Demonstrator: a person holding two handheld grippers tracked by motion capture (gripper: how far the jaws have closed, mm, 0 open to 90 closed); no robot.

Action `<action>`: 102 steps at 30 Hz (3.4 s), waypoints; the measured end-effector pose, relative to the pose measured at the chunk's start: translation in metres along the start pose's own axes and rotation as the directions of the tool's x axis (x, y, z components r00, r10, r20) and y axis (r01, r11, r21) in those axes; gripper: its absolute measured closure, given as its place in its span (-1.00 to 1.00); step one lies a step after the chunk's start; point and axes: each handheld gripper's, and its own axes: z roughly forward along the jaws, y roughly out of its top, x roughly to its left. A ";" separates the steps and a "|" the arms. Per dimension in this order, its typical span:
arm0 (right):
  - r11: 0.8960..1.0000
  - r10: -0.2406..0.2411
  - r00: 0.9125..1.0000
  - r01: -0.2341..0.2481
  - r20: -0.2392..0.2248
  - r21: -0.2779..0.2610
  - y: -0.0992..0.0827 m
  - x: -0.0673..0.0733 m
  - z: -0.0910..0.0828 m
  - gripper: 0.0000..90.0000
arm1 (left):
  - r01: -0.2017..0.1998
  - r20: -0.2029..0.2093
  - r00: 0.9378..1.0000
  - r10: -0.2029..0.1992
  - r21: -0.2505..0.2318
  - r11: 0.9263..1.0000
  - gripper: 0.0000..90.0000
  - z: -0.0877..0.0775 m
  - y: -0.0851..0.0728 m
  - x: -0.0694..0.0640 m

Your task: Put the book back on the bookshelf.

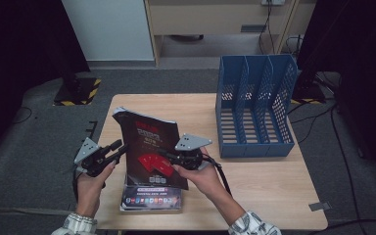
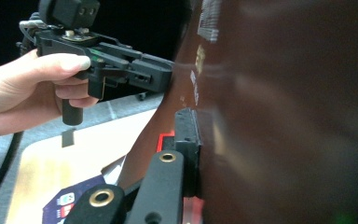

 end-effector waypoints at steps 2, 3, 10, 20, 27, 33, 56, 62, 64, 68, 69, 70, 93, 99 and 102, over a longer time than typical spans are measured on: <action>1.000 -0.026 1.000 0.026 0.007 -0.003 0.004 0.002 -0.001 0.92 | 0.012 -0.003 1.000 -0.012 0.001 1.000 0.00 0.000 -0.001 0.002; 0.999 -0.037 0.999 0.037 0.014 -0.013 0.006 0.003 -0.003 0.93 | 0.031 -0.038 0.999 -0.031 -0.001 1.000 -0.08 -0.001 -0.006 0.008; 0.998 -0.049 0.998 0.051 0.049 -0.033 0.012 0.001 -0.009 0.93 | 0.011 -0.126 0.992 -0.005 0.047 0.999 -0.47 0.001 -0.014 0.019; 0.999 -0.018 0.995 0.022 0.098 -0.036 0.019 -0.019 -0.004 0.93 | 0.025 -0.166 0.986 -0.007 0.107 0.994 -0.88 0.017 -0.021 0.027; 0.996 -0.048 0.988 0.058 0.144 -0.071 0.034 -0.023 -0.019 0.93 | 0.027 -0.203 0.979 0.002 0.140 0.990 -0.90 0.014 -0.030 0.036; 0.992 0.011 0.986 0.010 0.165 -0.125 0.039 -0.031 -0.036 0.93 | 0.045 -0.220 0.975 -0.010 0.152 0.987 -0.88 0.014 -0.032 0.037; 0.979 0.071 0.965 -0.020 0.253 -0.200 0.056 -0.053 -0.076 0.93 | 0.025 -0.249 0.968 0.035 0.234 0.972 -0.88 0.020 -0.039 0.037; 0.978 0.078 0.961 -0.022 0.265 -0.208 0.059 -0.056 -0.082 0.93 | 0.028 -0.267 0.963 0.040 0.247 0.968 -0.88 0.020 -0.040 0.038; 0.975 0.089 0.956 -0.027 0.278 -0.219 0.062 -0.057 -0.087 0.93 | 0.030 -0.274 0.961 0.043 0.257 0.966 -0.88 0.020 -0.041 0.039; 0.972 0.103 0.951 -0.033 0.292 -0.234 0.065 -0.060 -0.095 0.93 | 0.033 -0.278 0.960 0.041 0.258 0.966 -0.88 0.021 -0.042 0.039; 0.972 0.103 0.951 -0.033 0.292 -0.234 0.065 -0.060 -0.095 0.93 | 0.035 -0.283 0.958 0.040 0.255 0.966 -0.88 0.021 -0.041 0.039; 0.970 0.105 0.950 -0.032 0.295 -0.241 0.065 -0.061 -0.097 0.93 | 0.030 -0.287 0.957 0.045 0.254 0.967 -0.87 0.020 -0.041 0.039; 0.969 0.133 0.916 -0.039 0.378 -0.246 0.090 -0.082 -0.120 0.93 | 0.025 -0.285 0.957 0.057 0.275 0.961 -0.88 0.021 -0.045 0.038; 0.968 0.149 0.900 -0.048 0.409 -0.247 0.095 -0.090 -0.129 0.93 | 0.019 -0.283 0.957 0.063 0.279 0.960 -0.88 0.020 -0.045 0.037; 0.970 0.145 0.894 -0.044 0.424 -0.241 0.095 -0.092 -0.135 0.93 | 0.019 -0.283 0.957 0.063 0.278 0.960 -0.88 0.021 -0.045 0.037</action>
